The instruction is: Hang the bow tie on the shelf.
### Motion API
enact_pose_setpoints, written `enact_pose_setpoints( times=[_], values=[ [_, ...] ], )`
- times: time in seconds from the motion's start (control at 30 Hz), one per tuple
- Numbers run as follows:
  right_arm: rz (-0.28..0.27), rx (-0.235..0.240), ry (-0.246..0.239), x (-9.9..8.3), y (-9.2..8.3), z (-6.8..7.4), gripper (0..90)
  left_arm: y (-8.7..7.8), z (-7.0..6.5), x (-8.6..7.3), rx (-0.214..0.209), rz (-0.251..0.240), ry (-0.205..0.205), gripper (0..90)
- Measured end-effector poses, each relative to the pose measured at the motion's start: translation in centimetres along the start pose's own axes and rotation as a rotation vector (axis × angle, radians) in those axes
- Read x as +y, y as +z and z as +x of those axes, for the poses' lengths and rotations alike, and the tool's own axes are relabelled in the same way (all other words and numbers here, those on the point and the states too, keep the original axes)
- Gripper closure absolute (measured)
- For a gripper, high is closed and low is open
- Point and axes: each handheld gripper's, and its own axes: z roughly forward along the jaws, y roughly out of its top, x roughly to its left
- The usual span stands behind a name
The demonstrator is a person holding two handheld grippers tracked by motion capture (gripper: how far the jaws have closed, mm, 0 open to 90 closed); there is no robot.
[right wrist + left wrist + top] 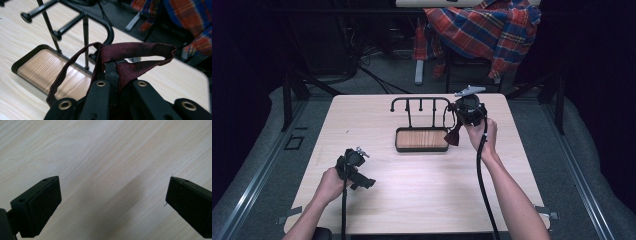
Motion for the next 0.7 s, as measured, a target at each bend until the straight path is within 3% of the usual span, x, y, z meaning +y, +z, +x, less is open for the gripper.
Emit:
enact_pose_setpoints(
  times=[0.47,0.7],
  values=[
    [0.006,-0.047,-0.034,1.9,1.3,-0.2,87.6,0.0,0.0,0.0,0.0,0.001,0.0,0.1],
    [0.029,-0.056,-0.02,1.3,2.6,-0.2,87.3,0.0,-0.1,0.0,0.002,-0.004,0.001,0.1]
  ],
)
